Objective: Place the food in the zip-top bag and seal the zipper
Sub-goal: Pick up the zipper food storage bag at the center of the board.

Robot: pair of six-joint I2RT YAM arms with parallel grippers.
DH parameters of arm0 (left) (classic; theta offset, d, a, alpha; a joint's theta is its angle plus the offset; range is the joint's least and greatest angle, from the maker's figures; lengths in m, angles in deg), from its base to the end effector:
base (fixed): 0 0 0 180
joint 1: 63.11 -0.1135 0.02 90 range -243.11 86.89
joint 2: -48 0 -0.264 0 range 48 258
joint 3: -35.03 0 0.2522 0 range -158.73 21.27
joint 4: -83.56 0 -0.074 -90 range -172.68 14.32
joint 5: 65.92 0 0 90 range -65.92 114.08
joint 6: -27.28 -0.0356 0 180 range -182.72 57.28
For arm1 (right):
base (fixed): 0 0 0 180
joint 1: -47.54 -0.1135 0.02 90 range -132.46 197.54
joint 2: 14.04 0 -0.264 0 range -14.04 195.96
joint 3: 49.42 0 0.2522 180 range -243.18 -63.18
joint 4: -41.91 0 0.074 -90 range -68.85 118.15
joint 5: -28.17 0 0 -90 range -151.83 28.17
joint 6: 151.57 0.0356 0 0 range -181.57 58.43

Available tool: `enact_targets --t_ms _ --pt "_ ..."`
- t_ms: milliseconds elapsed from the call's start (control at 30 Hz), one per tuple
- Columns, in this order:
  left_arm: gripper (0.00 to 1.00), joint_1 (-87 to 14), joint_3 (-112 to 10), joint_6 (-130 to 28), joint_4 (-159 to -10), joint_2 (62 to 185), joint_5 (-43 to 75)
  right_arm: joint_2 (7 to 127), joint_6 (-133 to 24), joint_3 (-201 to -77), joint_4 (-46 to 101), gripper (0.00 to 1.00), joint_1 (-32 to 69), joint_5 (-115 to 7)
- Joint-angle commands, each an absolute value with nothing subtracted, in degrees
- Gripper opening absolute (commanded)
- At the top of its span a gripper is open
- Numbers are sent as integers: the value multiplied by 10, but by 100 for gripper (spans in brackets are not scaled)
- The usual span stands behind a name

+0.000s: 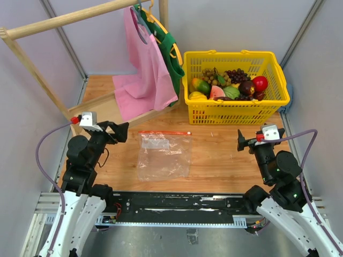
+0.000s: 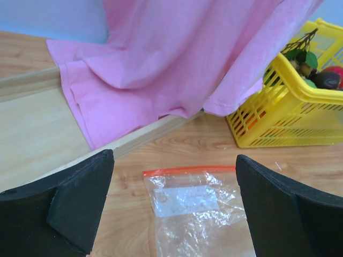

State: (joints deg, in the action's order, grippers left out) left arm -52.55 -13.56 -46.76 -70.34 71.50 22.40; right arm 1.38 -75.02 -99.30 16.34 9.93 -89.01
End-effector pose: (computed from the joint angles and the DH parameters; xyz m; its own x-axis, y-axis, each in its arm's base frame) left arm 0.1137 -0.0223 0.3238 -0.0750 -0.2656 -0.9612 0.1991 0.9405 -0.2754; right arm 0.0716 0.0346 0.3427 0.1622 -0.1362 -0.9773 -0.1518 0.9752 -0.1611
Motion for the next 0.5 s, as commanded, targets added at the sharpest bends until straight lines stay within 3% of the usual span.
enact_targets --t_ms 0,467 --pt "99 -528 -157 -468 -704 738 199 6 -737 -1010 172 98 83 -880" --pt "99 -529 -187 -456 -671 876 116 -3 -726 -1005 172 98 83 -880"
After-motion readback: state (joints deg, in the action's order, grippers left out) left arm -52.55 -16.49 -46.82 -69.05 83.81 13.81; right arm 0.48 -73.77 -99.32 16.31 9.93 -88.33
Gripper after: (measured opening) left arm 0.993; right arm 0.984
